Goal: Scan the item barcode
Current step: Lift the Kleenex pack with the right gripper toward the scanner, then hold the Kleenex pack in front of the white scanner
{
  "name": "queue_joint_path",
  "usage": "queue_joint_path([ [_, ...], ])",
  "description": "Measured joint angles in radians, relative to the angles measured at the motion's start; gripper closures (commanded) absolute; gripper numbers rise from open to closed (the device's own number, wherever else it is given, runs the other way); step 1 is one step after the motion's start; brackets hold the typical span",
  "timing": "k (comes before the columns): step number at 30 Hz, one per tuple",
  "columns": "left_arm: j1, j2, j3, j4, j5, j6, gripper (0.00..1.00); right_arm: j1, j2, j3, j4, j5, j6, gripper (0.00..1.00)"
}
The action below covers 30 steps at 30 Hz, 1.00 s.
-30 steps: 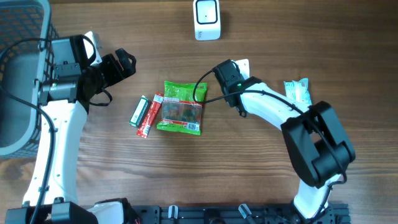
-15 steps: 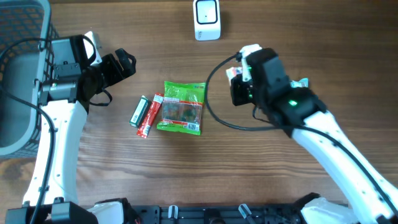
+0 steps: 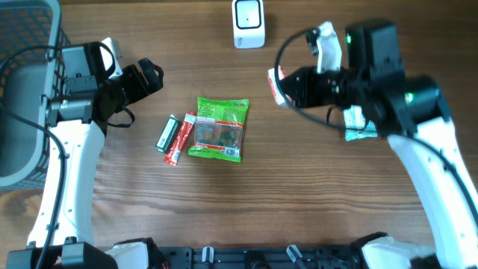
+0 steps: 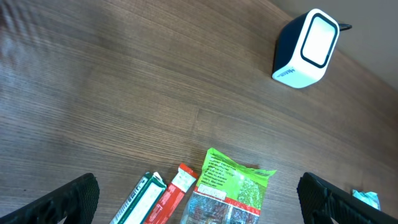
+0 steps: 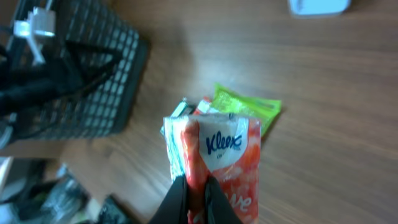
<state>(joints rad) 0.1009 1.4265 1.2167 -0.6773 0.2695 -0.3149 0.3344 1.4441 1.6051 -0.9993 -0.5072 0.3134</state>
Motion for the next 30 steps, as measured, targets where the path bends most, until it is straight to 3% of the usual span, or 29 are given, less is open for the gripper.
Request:
queue_joint_path([
  [3,0.0,0.0,0.0,0.001,0.0,0.0,0.0,0.0,0.151,0.215,-0.119,-0.021,-0.002,0.96],
  [7,0.0,0.0,0.0,0.0,0.0,0.0,0.0,0.0,0.308,0.402,-0.086,-0.035,0.0,0.96],
  [16,0.0,0.0,0.0,0.002,0.001,0.0,0.0,-0.038,0.613,0.434,0.276,-0.151,0.087,0.96],
  [20,0.0,0.0,0.0,0.002,0.0,0.0,0.0,-0.082,0.786,0.433,0.525,-0.188,0.17,0.96],
  [30,0.0,0.0,0.0,0.002,0.001,0.0,0.0,-0.101,0.986,0.433,1.0,-0.215,0.404,0.96],
])
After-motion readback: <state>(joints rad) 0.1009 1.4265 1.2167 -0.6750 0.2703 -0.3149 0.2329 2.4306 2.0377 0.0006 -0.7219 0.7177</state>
